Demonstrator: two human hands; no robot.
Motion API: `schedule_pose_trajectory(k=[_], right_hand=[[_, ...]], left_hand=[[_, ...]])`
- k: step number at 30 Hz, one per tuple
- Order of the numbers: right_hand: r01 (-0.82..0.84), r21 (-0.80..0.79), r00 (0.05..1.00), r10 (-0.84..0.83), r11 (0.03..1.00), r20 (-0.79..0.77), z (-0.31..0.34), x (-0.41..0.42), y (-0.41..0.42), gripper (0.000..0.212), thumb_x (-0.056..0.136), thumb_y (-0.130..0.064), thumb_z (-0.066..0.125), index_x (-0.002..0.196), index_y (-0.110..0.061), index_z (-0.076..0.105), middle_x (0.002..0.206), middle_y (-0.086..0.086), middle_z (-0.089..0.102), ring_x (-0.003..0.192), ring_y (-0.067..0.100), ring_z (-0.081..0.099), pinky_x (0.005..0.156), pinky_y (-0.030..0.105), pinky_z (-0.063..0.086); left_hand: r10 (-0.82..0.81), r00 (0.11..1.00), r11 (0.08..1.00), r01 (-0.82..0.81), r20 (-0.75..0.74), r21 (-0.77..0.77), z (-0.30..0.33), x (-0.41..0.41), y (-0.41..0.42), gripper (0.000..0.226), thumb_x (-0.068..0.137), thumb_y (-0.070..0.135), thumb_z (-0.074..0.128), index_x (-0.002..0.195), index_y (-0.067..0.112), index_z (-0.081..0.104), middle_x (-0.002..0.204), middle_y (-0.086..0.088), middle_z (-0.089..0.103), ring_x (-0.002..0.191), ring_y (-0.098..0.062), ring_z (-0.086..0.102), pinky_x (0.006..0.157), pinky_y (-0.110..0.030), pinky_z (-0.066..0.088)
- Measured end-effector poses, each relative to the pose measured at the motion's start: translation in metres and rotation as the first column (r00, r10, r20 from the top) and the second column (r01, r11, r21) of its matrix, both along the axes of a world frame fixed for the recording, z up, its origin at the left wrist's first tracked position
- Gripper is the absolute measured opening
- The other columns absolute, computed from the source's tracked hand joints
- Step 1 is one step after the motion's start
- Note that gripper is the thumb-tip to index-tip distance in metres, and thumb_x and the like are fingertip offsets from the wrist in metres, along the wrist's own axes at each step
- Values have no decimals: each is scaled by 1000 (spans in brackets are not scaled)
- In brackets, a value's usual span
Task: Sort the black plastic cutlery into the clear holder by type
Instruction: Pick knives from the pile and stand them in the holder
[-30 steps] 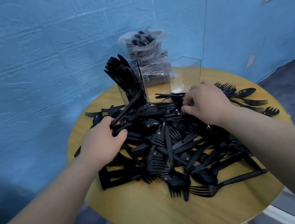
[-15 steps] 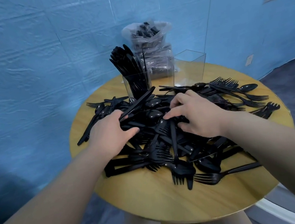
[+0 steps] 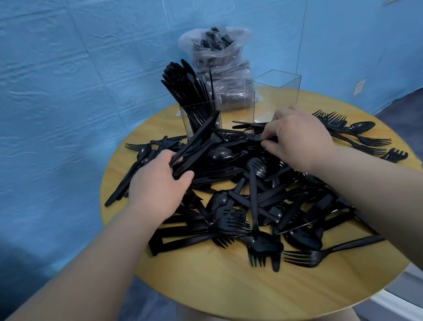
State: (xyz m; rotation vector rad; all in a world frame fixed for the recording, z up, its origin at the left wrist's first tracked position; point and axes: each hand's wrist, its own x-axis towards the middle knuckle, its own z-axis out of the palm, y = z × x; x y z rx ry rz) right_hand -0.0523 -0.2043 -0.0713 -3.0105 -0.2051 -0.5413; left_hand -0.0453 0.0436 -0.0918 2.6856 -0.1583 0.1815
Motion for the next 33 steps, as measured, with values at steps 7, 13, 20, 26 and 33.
schedule_pose_trajectory(k=[7,13,20,26,33], right_hand=[[-193,163,979,202,968,-39,0,-22,10,24,85,-33,64,107,-26,67,98,-8,47,104,19,42,86,31,38],[-211,-9,964,207,977,-168,-4,-13,38,40,86,-51,59,116,-26,65,110,-3,51,109,22,36,94,35,39],[-231,-43,966,224,972,-131,-5,-6,37,25,94,-34,51,107,-23,70,103,0,59,101,21,42,77,17,19],[-150,379,977,196,913,-86,12,-12,23,16,93,-22,58,97,-17,73,93,-6,67,89,14,60,76,18,37],[26,864,968,203,503,-147,38,-21,18,16,89,-7,60,94,-18,70,69,-4,69,59,5,54,62,15,49]], left_hand=[[4,999,1000,-5,-33,-30,-5,1,13,30,87,40,61,115,31,54,97,2,68,98,-18,63,81,-41,53],[37,998,999,-37,-45,-2,-6,-2,18,25,89,37,59,113,29,56,87,7,63,91,-17,62,79,-38,53],[28,998,999,-29,-55,-16,-9,4,25,19,90,36,55,108,30,58,88,8,66,90,-15,63,77,-38,53],[12,1000,994,-12,-3,-109,3,9,18,28,101,39,31,108,24,53,69,1,60,66,-17,57,57,-32,41],[-15,995,997,22,98,-80,27,7,11,38,102,34,26,89,13,54,76,-4,57,72,-23,51,63,-36,40]])
